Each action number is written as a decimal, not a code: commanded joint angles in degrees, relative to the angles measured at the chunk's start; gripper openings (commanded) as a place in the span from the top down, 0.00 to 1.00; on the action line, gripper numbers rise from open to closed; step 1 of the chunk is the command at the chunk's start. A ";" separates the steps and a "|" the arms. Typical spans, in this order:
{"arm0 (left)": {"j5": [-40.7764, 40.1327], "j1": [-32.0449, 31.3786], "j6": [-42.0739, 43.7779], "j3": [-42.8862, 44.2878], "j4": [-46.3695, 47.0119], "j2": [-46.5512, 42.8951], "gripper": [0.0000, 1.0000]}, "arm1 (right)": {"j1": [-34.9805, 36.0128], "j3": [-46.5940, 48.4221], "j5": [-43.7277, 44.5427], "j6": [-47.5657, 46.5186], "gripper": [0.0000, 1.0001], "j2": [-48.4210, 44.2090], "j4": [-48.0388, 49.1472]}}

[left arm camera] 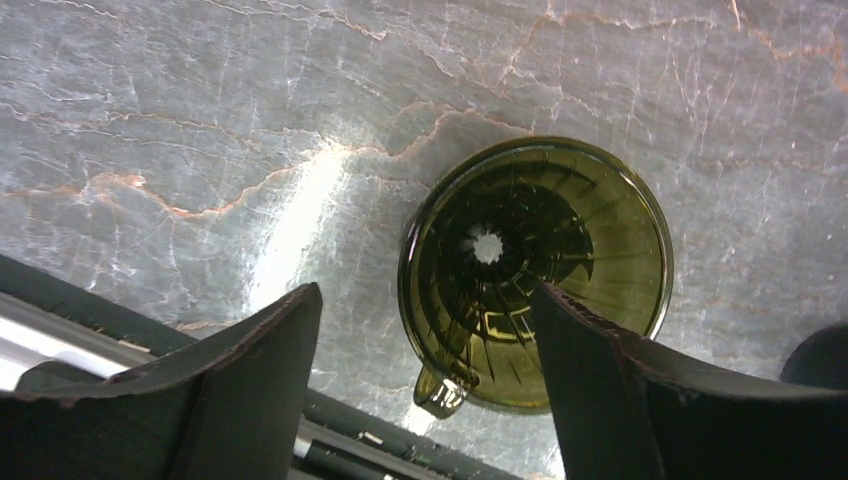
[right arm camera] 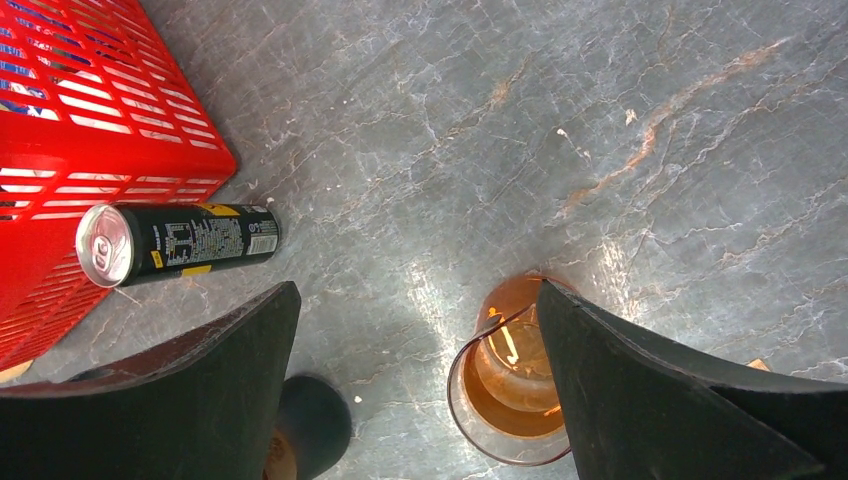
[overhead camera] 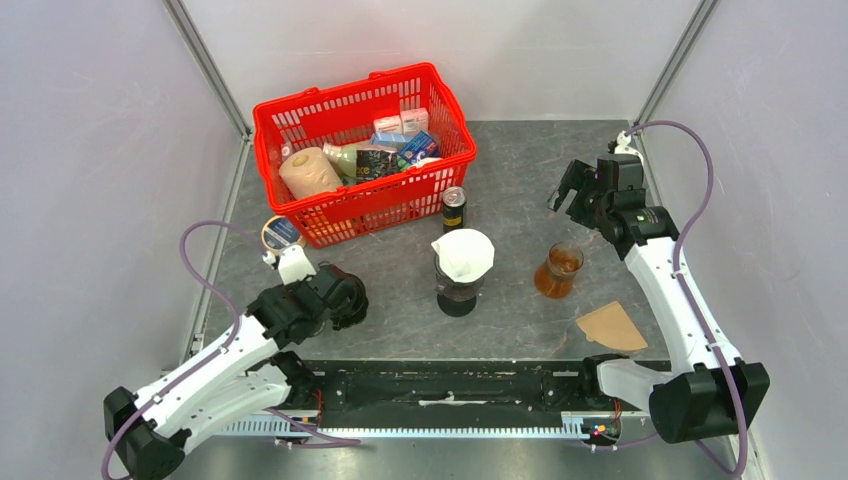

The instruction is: Place the coffee filter in the dripper

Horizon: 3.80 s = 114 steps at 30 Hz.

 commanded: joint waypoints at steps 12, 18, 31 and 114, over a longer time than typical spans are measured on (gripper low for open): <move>0.63 7.70 4.38 -6.43 14.25 1.17 0.48 | -0.34 -0.18 -0.90 0.26 0.04 -1.05 1.64; 1.57 7.89 5.04 -7.41 16.09 1.04 0.64 | -0.33 -0.19 -0.99 0.28 0.04 -1.26 1.64; 2.08 7.89 10.33 -4.23 15.82 -2.50 0.98 | -0.34 -0.01 -2.88 -0.97 0.05 -1.64 1.47; 15.74 -7.23 21.00 48.16 53.62 41.11 0.98 | 12.19 14.18 -15.58 -1.90 0.12 -0.59 4.53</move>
